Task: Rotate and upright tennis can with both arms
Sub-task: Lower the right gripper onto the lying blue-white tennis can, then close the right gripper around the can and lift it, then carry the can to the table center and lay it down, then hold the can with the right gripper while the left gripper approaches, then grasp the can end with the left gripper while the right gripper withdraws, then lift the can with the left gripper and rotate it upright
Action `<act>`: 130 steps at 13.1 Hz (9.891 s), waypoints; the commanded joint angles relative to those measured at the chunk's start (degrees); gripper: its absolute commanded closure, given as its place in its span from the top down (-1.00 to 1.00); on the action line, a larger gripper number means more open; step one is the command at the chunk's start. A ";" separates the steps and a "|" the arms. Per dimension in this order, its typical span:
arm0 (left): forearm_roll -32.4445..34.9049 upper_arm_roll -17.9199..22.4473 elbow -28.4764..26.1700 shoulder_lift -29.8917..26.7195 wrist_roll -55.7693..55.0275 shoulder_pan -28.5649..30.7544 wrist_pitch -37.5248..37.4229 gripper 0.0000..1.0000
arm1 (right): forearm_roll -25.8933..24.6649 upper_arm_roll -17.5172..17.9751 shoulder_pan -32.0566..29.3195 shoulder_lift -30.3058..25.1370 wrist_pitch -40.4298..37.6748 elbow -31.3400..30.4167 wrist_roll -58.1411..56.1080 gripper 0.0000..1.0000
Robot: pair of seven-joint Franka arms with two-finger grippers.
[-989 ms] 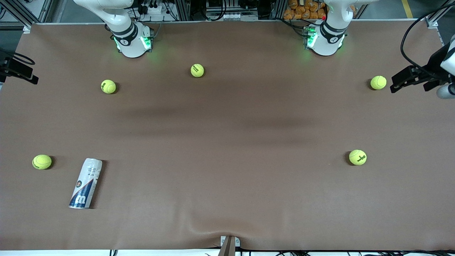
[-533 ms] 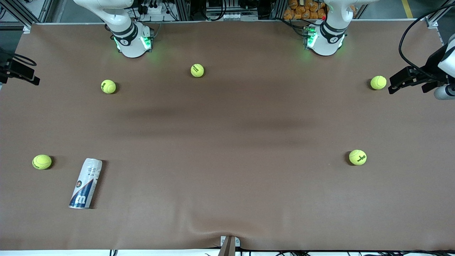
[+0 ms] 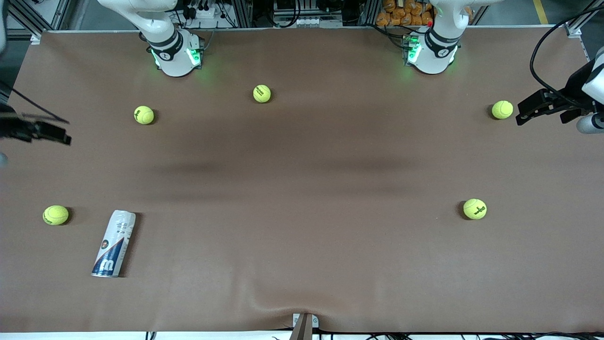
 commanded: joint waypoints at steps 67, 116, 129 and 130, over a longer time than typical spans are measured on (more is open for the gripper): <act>-0.86 -1.17 -10.26 7.06 0.85 2.48 2.72 1.00 | 6.82 1.85 41.70 36.92 60.37 0.79 -61.75 0.50; -88.40 -2.41 2.66 51.72 20.01 -19.49 42.80 -0.84 | -1.44 -0.17 3.64 -0.78 -0.94 1.47 -1.83 1.00; -34.92 -2.93 5.56 33.62 -24.25 -24.67 42.10 -1.00 | -0.29 0.01 1.45 -13.05 -1.80 -1.80 0.56 1.00; -30.43 -2.59 6.78 33.35 -28.29 -26.68 40.88 -1.00 | -0.29 0.09 1.45 -14.31 -0.98 -3.76 0.56 1.00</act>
